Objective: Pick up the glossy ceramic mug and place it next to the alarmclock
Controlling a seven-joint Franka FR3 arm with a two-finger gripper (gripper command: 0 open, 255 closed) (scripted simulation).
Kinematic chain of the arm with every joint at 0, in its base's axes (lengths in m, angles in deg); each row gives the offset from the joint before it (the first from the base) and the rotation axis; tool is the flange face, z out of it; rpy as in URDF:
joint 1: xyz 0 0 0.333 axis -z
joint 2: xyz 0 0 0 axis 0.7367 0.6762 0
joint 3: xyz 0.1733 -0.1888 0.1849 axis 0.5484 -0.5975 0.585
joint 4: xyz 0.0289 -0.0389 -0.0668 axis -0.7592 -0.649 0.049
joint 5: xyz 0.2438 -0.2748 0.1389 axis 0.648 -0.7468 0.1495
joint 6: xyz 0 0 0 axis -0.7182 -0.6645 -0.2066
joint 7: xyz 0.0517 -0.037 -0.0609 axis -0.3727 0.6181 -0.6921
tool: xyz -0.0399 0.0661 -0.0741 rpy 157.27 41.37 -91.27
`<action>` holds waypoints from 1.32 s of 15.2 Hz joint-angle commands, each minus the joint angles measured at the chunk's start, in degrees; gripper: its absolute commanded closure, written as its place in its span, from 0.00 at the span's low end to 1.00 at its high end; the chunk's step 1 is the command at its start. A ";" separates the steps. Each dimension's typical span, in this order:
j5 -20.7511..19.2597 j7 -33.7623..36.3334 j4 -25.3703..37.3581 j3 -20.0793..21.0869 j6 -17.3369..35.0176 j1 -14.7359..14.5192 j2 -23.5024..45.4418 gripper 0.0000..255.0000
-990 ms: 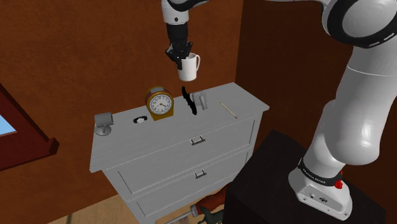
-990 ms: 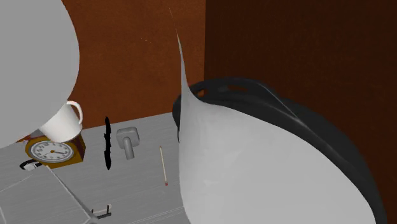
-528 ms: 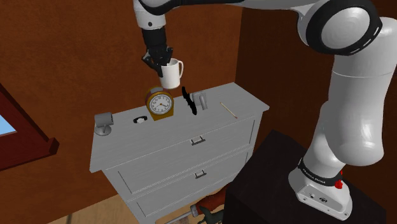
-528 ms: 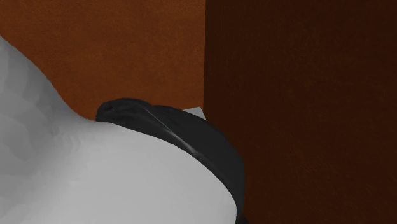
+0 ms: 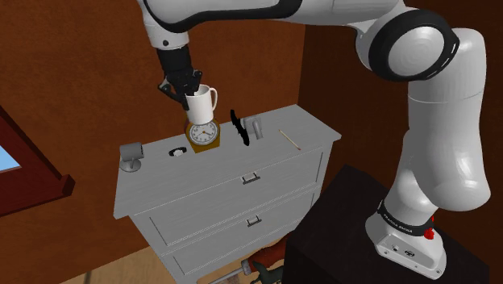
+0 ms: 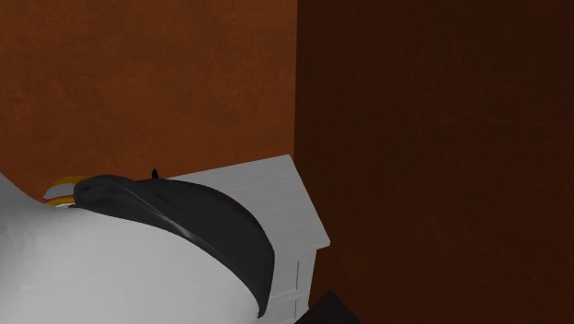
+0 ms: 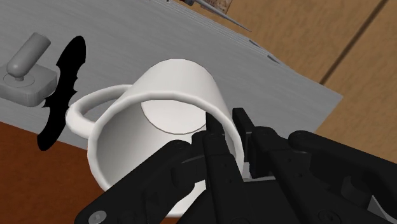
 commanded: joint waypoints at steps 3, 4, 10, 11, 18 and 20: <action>0.10 0.31 -4.93 0.00 3.74 0.21 -1.22 1.00; 0.12 0.37 -6.02 0.00 4.62 0.26 -1.43 1.00; 0.14 0.75 -11.91 -0.03 9.64 0.49 -2.28 1.00; 0.14 0.81 -12.79 -0.04 10.44 0.52 -2.36 1.00; 0.02 1.27 -18.30 -0.10 15.85 0.67 -2.44 1.00; -0.04 1.41 -19.68 -0.12 17.33 0.70 -2.33 1.00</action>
